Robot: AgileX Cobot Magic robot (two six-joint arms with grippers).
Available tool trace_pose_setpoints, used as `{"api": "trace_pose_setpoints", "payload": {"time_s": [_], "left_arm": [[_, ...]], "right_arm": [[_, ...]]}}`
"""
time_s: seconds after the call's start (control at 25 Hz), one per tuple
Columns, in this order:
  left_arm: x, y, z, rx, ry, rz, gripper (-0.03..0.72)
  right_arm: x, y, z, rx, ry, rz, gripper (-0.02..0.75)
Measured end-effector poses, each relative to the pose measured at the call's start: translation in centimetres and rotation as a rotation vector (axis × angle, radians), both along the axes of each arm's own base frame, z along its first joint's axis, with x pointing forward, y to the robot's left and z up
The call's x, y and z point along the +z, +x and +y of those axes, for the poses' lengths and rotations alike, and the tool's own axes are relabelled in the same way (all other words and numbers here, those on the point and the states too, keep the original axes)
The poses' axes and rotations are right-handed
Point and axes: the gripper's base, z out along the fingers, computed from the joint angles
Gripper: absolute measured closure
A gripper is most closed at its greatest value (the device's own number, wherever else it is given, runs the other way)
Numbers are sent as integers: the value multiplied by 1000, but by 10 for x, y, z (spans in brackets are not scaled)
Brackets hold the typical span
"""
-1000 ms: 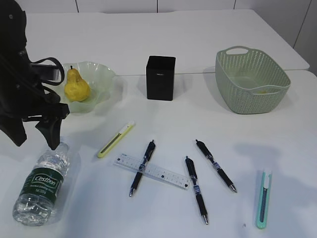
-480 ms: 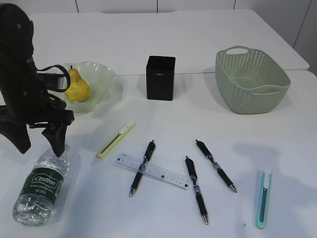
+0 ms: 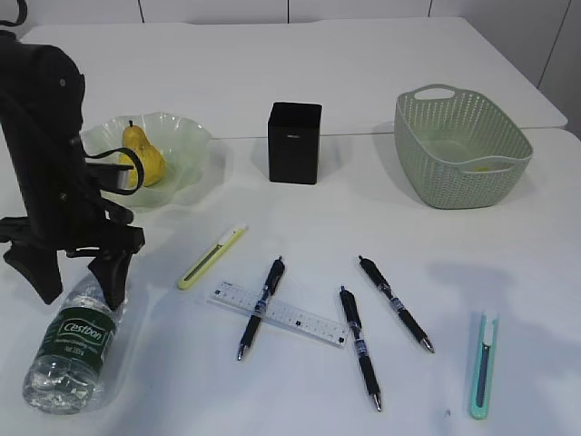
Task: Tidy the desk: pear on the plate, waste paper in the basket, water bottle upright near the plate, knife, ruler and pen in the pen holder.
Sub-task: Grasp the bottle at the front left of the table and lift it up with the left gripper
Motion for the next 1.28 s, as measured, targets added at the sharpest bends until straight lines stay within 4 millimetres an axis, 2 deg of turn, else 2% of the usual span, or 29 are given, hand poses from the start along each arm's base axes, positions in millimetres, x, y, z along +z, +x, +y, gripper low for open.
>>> {"api": "trace_pose_setpoints", "payload": {"time_s": [0.32, 0.64, 1.08, 1.16, 1.28], "left_arm": [[-24, 2, -3, 17, -11, 55, 100], [-26, 7, -7, 28, -40, -1, 100], [-34, 8, -8, 28, -35, 16, 100], [-34, 8, -8, 27, -33, 15, 112], [-34, 8, -8, 20, -26, 13, 180]], "right_arm": [[0, 0, 0, 0, 2, -2, 351], [0, 0, 0, 2, 1, -5, 351], [0, 0, 0, 4, 0, -5, 351], [0, 0, 0, 4, 0, -5, 351], [5, 2, 0, 4, 1, -21, 351]]}}
